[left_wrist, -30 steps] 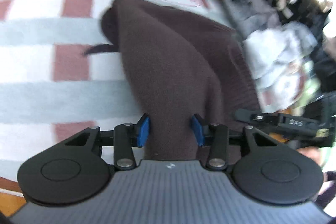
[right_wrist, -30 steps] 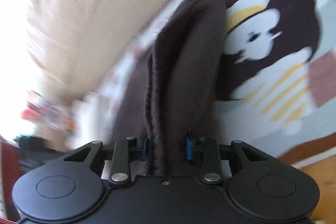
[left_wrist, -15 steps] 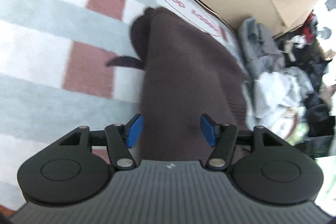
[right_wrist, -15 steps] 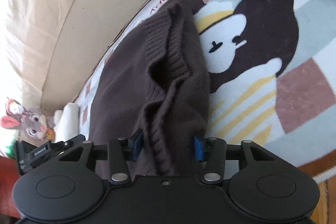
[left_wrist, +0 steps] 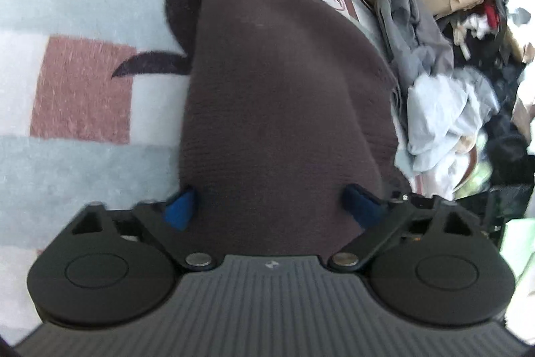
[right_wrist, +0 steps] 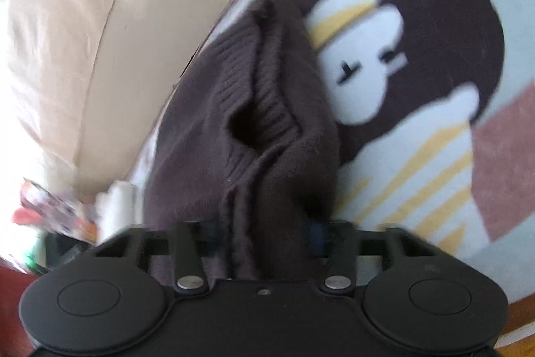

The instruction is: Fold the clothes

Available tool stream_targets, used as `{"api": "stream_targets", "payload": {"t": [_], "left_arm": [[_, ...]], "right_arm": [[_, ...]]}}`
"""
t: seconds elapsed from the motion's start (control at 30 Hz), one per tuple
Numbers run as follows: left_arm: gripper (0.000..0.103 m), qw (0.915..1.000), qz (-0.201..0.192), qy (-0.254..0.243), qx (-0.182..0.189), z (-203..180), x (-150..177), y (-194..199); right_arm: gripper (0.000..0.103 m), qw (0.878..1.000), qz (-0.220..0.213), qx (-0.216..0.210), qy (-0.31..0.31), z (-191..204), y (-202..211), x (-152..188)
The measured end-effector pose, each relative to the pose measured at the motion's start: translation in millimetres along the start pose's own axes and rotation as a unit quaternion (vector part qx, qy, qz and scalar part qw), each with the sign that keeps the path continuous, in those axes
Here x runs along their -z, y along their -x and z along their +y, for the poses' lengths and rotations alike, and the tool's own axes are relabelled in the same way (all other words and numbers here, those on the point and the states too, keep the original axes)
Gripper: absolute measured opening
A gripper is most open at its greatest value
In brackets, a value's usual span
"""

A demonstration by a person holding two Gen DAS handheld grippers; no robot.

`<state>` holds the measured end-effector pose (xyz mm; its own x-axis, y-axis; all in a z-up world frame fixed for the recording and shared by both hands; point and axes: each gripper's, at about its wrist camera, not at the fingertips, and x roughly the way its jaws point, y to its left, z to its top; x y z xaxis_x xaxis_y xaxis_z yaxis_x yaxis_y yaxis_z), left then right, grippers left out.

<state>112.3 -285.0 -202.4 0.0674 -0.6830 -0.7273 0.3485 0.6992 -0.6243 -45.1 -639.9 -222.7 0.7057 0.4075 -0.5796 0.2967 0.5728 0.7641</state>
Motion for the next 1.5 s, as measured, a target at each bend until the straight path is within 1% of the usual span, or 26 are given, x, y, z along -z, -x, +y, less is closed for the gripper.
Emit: {"api": "stream_targets", "payload": {"t": [0.07,0.1,0.13,0.2,0.23,0.27,0.37,0.4,0.43,0.5,0.53,0.57,0.6,0.63,0.7,0.77,0.87,0.9,0.93,0.97,1.0,1.07,1.13,1.2,1.33,1.5], "left_arm": [[0.049,0.9985,-0.012,-0.047,-0.024,-18,6,8],[0.045,0.9973,-0.018,-0.064,-0.031,-26,9,12],[0.044,0.9966,-0.021,-0.073,-0.033,-31,11,14],[0.044,0.9949,-0.025,-0.086,-0.045,-38,13,15],[0.044,0.9939,-0.026,-0.091,-0.056,-38,13,14],[0.049,0.9932,-0.025,-0.093,-0.066,-38,13,11],[0.066,0.9955,-0.025,-0.062,-0.068,-26,8,9],[0.073,0.9963,-0.025,-0.049,-0.066,-22,7,8],[0.075,0.997,-0.026,-0.038,-0.062,-17,8,8],[0.076,0.9991,-0.023,-0.011,-0.034,-4,10,4],[0.076,0.9997,-0.016,0.017,-0.007,7,9,-1],[0.08,0.9984,-0.01,0.051,0.021,18,8,-6],[0.084,0.9949,-0.01,0.088,0.049,31,7,-9],[0.086,0.9912,-0.012,0.11,0.073,40,6,-11],[0.093,0.9814,-0.014,0.15,0.119,57,4,-13],[0.093,0.979,-0.008,0.155,0.132,62,2,-15],[0.093,0.989,-0.004,0.112,0.096,45,0,-15],[0.09,0.993,-0.004,0.09,0.077,35,0,-15],[0.084,0.997,-0.009,0.059,0.049,24,2,-14],[0.069,0.9993,-0.015,0.024,0.026,11,4,-11],[0.059,0.9996,-0.023,-0.002,0.016,1,7,-8],[0.049,0.9986,-0.044,-0.011,0.027,-8,10,4],[0.047,0.9975,-0.055,-0.006,0.044,-8,11,12],[0.046,0.9979,-0.044,-0.006,0.046,-7,9,14],[0.046,0.9978,-0.039,-0.018,0.05,-12,19,18],[0.046,0.9962,-0.051,-0.017,0.069,-19,33,37]], "right_arm": [[0.038,0.999,-0.023,0.004,0.026,16,8,4],[0.037,0.999,-0.035,0.005,0.039,23,12,6],[0.037,0.997,-0.046,0.01,0.055,31,16,7],[0.033,0.992,-0.064,0.047,0.097,42,21,6],[0.027,0.988,-0.072,0.071,0.117,46,21,4],[0.027,0.985,-0.076,0.088,0.13,47,22,3],[0.027,0.99,-0.064,0.077,0.101,34,18,0],[0.03,0.991,-0.059,0.072,0.093,30,17,-1],[0.035,0.993,-0.054,0.066,0.086,28,15,-2],[0.038,0.996,-0.039,0.049,0.066,21,14,-5],[0.041,0.997,-0.031,0.04,0.056,17,13,-6],[0.043,0.998,-0.024,0.032,0.046,14,12,-7],[0.051,0.999,-0.011,0.023,0.039,10,10,-9],[0.054,0.999,0.016,0.01,0.041,6,7,-12],[0.056,0.998,0.048,-0.006,0.038,-2,1,-15],[0.057,0.998,0.054,-0.014,0.024,-9,-3,-15],[0.06,0.998,0.047,-0.033,-0.006,-16,-16,-6],[0.06,0.998,0.037,-0.04,-0.009,-15,-20,-3],[0.051,0.999,0.033,-0.034,0.0,-10,-21,0],[0.041,0.999,0.028,-0.027,0.015,-4,-21,2],[0.038,0.999,0.018,-0.021,0.044,7,-19,4],[0.035,0.996,-0.003,-0.041,0.079,28,-10,9],[0.035,0.993,-0.023,-0.056,0.098,47,-2,14],[0.034,0.99,-0.033,-0.049,0.13,61,1,20],[0.034,0.987,-0.028,-0.029,0.156,73,4,38],[0.034,0.981,-0.028,-0.013,0.194,97,20,37]]}}
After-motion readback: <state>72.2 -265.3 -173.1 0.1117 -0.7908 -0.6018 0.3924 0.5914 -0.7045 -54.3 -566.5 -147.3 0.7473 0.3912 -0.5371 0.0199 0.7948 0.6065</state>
